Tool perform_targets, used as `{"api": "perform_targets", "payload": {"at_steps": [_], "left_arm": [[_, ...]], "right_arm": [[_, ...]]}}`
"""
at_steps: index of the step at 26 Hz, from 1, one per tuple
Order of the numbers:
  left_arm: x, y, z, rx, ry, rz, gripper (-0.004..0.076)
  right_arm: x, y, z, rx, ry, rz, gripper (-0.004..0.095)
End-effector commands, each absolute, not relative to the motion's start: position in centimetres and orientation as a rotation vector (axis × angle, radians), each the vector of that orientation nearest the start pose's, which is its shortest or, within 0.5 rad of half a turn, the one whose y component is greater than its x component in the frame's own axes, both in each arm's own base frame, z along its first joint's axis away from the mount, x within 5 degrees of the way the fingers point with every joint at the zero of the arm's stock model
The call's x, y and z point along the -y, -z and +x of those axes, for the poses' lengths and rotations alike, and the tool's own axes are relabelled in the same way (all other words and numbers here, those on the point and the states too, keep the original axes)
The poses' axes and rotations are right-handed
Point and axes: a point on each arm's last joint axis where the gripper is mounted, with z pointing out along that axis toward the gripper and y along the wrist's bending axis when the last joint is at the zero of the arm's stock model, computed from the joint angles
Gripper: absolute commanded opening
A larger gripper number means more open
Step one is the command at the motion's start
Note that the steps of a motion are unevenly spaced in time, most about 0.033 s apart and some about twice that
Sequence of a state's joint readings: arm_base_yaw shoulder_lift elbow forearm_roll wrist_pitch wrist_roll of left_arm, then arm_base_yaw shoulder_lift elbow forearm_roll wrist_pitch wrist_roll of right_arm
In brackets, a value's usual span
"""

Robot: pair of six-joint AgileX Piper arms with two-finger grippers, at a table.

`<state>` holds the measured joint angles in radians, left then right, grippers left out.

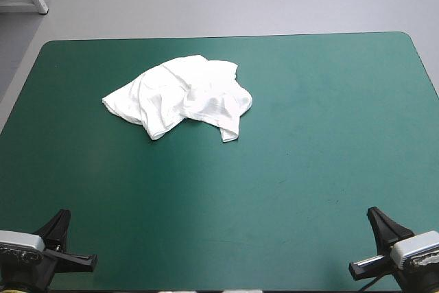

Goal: Fold the cloth

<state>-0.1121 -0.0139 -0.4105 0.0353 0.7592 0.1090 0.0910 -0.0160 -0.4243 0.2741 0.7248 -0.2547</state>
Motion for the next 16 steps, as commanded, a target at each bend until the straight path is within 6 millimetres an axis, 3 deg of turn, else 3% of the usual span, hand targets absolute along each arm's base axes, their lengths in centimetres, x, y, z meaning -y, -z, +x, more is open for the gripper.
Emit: {"api": "perform_targets", "payload": {"at_steps": [1, 16], "left_arm": [[-0.07, -29.03, 1.10, -1.702, -0.027, 0.189, 0.0019], [-0.06, -29.09, 1.11, -1.697, -0.013, 0.173, 0.0019]], "right_arm": [[-1.56, -29.93, 0.74, -1.637, -0.172, -0.225, -0.0018], [-1.56, -29.93, 0.74, -1.637, -0.172, -0.225, -0.0017]]}}
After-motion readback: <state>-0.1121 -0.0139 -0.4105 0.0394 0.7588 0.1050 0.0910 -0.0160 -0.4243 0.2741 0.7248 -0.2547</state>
